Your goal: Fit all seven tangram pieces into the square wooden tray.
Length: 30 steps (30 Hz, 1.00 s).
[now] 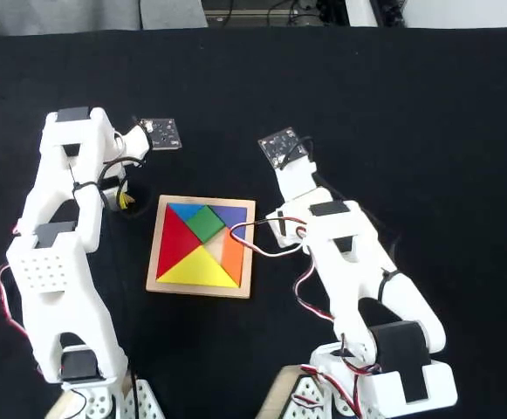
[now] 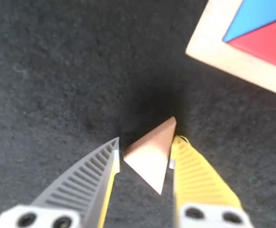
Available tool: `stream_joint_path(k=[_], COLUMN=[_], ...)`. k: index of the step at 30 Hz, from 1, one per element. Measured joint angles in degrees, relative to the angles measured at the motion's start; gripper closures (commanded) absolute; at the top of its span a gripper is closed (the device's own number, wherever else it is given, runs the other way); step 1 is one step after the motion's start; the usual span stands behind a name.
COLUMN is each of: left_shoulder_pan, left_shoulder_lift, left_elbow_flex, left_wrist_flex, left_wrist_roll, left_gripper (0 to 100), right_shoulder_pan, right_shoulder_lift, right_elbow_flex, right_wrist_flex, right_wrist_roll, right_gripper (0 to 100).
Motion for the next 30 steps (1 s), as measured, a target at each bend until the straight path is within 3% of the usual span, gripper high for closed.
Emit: stream_joint_path(k=[6,11,15,20,23,30], left_shoulder_pan=[2.3,6.7,11.9,18.4,22.2,29.1], left_shoulder_lift=[-6.7,-11.3,-14.5,-15.1,-15.1,-9.3], left_elbow_flex=[-3.0,-3.7,-4.0,-4.0,-4.0,-4.0], left_wrist_flex=[10.4,17.0,22.2,22.9,22.9,22.4], left_wrist_roll=[1.6,10.9,24.2,45.2,56.6,83.2], left_gripper=[95,97,97,97,97,97], right_shoulder_pan=[0.0,0.0,0.0,0.7,5.0,15.6], right_shoulder_lift=[0.0,0.0,0.0,0.0,0.0,0.0], right_elbow_flex=[0.0,0.0,-0.4,-1.5,-2.5,-5.8], right_wrist_flex=[0.0,0.0,1.8,3.0,3.0,3.0], right_wrist_roll=[0.2,0.2,0.2,0.3,0.0,-8.7], right_gripper=[98.7,98.7,98.7,98.7,98.7,98.7])
